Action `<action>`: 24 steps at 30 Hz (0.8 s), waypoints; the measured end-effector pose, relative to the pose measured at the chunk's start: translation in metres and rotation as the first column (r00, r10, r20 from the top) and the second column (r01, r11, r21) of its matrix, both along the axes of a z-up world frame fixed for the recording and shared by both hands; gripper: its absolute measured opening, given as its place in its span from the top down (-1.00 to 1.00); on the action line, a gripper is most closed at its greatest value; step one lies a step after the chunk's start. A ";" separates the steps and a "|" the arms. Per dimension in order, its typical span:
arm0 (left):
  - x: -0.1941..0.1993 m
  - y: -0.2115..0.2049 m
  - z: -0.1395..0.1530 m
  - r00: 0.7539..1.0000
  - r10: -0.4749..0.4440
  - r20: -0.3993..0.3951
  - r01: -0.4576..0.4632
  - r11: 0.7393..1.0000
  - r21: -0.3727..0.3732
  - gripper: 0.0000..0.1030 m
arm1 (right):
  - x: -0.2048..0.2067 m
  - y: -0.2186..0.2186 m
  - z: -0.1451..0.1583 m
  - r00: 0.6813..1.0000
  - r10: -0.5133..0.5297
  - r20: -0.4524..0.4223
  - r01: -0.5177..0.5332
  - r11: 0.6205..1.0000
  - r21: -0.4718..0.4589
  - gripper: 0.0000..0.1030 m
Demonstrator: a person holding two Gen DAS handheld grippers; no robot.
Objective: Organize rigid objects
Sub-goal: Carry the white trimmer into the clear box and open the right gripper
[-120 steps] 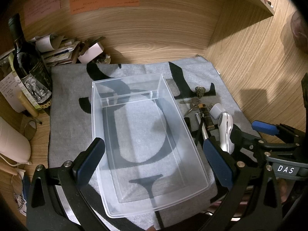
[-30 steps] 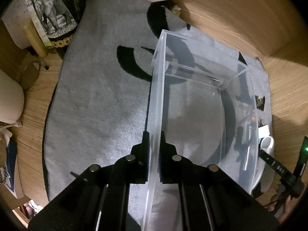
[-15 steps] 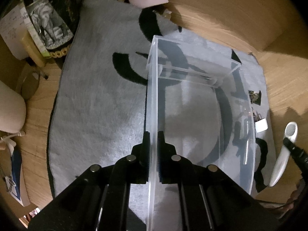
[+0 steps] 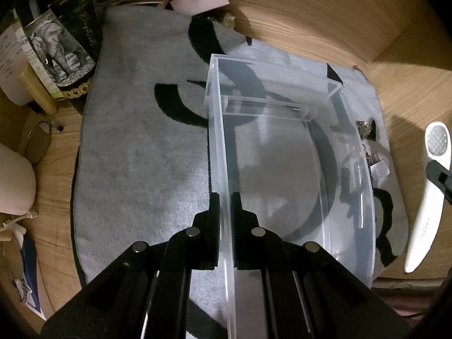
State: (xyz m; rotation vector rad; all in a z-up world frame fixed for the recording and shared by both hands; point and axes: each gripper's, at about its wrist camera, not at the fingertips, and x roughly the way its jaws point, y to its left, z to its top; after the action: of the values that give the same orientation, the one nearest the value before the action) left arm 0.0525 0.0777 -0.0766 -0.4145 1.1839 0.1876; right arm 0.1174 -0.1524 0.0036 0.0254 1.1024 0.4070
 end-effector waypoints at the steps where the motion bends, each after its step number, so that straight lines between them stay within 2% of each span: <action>1: -0.001 0.000 0.000 1.000 -0.003 0.000 0.003 1.000 -0.001 0.88 | -0.001 0.006 -0.001 1.000 0.015 -0.003 -0.015 1.000 0.001 0.36; 13: -0.001 0.000 -0.001 1.000 -0.010 0.003 0.010 1.000 -0.012 0.88 | 0.013 0.077 -0.032 0.982 0.168 -0.080 -0.171 0.985 -0.020 0.36; 24: 0.000 0.002 -0.001 1.000 -0.010 -0.001 0.010 1.000 -0.016 0.88 | 0.029 0.130 -0.072 0.947 0.273 -0.168 -0.288 0.955 -0.075 0.36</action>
State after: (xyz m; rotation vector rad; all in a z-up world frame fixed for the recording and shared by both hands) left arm 0.0524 0.0793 -0.0773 -0.4220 1.1890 0.1695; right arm 0.1464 -0.0224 -0.0680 -0.1930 1.2846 0.6134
